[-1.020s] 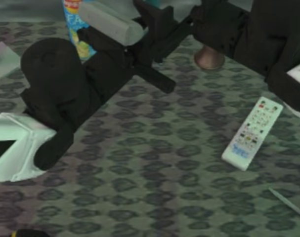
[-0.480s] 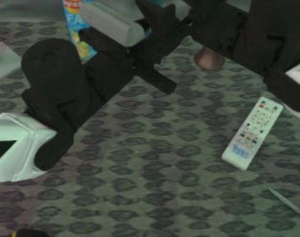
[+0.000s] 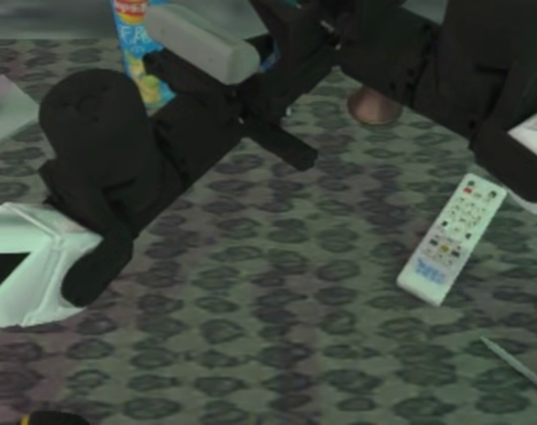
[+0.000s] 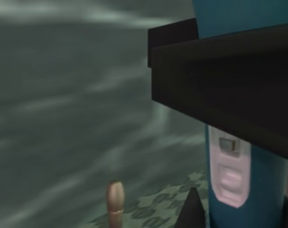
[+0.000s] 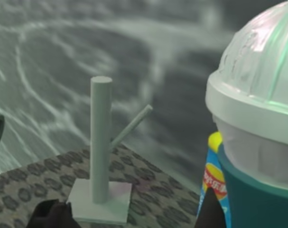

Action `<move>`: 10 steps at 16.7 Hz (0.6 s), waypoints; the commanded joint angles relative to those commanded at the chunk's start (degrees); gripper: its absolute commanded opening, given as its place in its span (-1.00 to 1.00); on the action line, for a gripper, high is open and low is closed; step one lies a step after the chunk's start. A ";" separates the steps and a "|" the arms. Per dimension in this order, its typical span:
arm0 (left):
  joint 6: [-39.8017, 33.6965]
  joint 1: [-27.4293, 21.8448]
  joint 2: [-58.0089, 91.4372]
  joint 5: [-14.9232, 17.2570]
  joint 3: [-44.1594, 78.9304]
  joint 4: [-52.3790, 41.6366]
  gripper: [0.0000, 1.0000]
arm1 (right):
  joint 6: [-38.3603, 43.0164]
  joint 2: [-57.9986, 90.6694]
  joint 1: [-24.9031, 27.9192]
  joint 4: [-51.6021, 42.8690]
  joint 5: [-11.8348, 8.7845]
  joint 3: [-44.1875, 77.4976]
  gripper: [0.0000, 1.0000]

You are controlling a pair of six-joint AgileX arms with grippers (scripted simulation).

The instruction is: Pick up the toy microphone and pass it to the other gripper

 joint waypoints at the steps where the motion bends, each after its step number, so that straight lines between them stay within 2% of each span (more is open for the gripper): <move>1: 0.00 0.00 0.00 0.00 0.00 0.00 -1.00 | 0.00 0.00 0.00 0.00 0.00 0.00 -1.00; 7: 0.00 0.00 0.00 0.00 0.00 0.00 -1.00 | 0.00 0.00 0.00 0.00 0.00 0.00 -1.00; 10: 0.00 0.00 0.00 0.00 0.00 0.00 -0.55 | 0.00 0.00 0.00 0.00 0.00 0.00 -1.00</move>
